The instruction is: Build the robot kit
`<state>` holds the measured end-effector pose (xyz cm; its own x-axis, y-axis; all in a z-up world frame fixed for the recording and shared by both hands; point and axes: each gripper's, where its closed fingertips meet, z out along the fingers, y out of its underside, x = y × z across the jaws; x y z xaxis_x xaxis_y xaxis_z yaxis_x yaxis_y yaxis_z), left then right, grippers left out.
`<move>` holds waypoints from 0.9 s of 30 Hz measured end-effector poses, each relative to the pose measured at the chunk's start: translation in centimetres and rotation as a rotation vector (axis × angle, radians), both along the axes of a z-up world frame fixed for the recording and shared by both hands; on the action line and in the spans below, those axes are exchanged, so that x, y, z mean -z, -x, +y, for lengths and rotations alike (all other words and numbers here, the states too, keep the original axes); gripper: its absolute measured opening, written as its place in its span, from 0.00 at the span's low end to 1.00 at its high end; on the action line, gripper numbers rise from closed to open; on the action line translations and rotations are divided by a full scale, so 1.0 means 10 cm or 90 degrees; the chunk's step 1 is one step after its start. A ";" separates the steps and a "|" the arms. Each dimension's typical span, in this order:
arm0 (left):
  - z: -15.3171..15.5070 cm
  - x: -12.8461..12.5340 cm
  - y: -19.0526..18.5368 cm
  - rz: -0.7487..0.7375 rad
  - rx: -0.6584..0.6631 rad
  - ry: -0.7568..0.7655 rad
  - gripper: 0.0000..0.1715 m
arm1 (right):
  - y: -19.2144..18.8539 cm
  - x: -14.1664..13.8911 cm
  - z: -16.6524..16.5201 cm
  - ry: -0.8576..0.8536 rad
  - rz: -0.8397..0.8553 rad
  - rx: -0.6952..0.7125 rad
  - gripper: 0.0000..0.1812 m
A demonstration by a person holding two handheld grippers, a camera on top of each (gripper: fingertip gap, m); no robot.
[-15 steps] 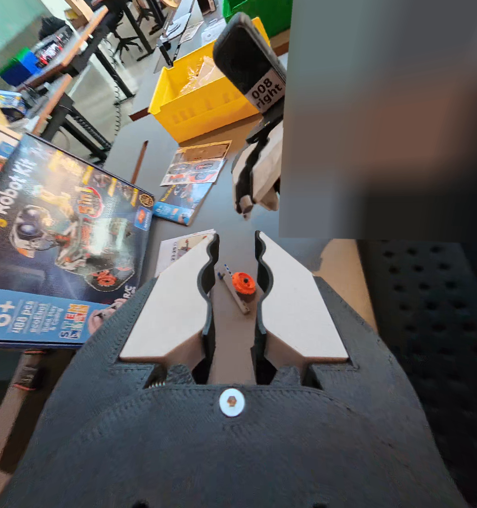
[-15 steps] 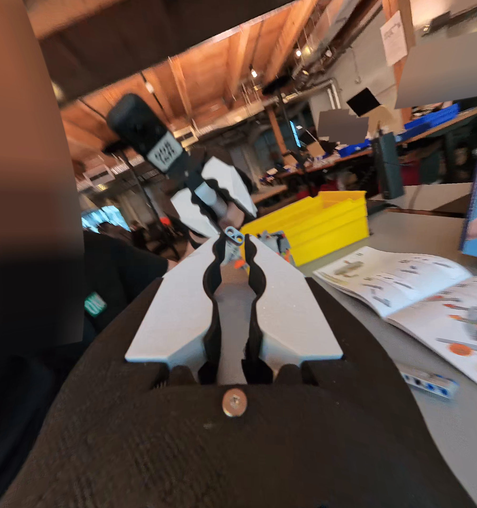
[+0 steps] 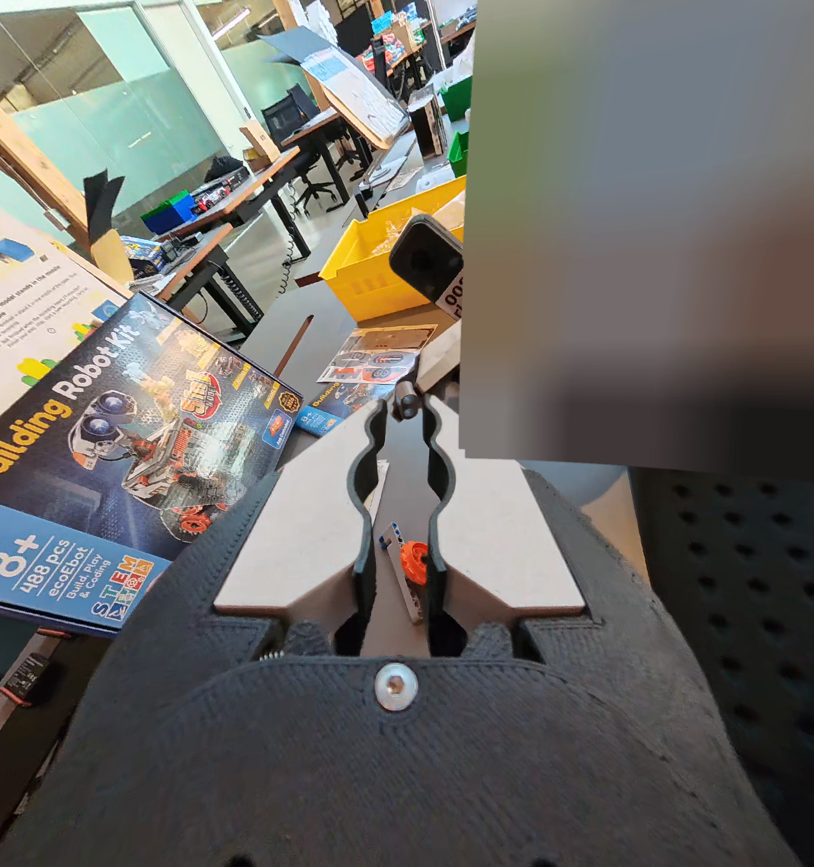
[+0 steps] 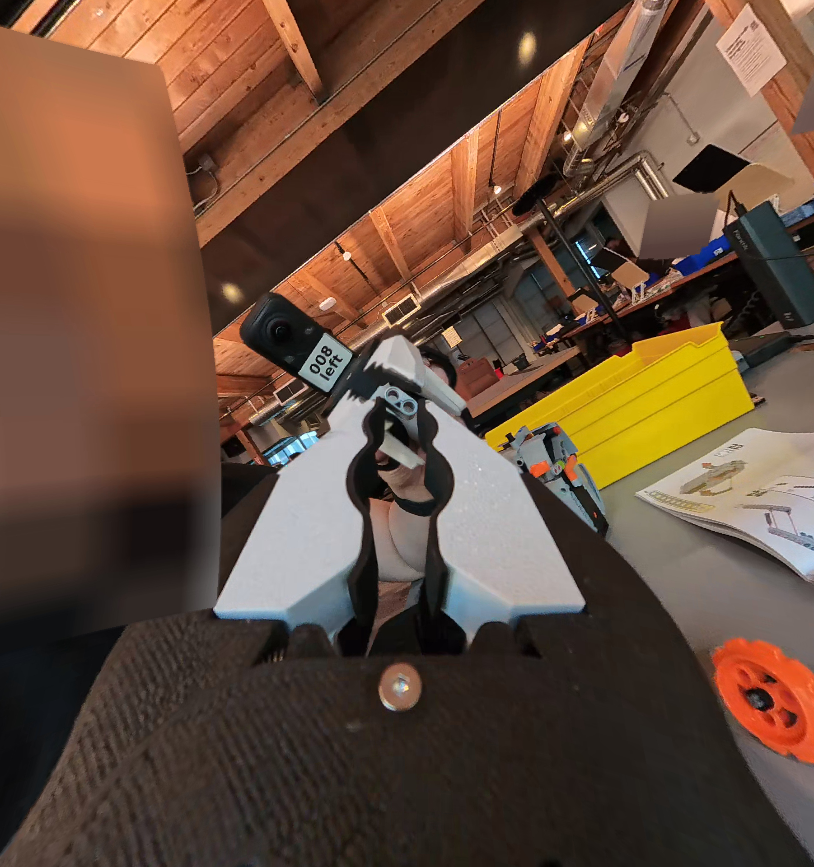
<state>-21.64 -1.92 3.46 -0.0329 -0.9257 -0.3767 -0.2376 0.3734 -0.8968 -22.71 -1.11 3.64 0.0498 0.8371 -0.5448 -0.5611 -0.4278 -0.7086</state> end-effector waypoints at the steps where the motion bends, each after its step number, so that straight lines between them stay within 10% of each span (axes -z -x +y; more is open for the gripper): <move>1: 0.00 0.01 0.00 0.001 0.000 -0.005 0.05 | 0.00 -0.01 0.00 0.002 0.007 -0.002 0.06; 11: 0.00 0.04 0.06 0.042 0.023 0.011 0.03 | -0.04 -0.07 -0.09 -0.031 0.002 -0.027 0.16; 21: -0.16 0.20 0.23 0.182 0.161 0.425 0.03 | 0.05 0.14 -0.21 -0.503 -0.540 0.374 0.16; 27: -0.19 0.28 0.23 0.222 0.189 0.538 0.03 | 0.20 0.25 -0.19 -0.576 -0.624 0.428 0.14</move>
<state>-23.96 -3.83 0.70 -0.2937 -0.8228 0.4865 -0.5412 -0.2764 -0.7942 -24.73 -3.03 1.11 0.5832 0.5370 0.6095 0.3732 0.4893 -0.7882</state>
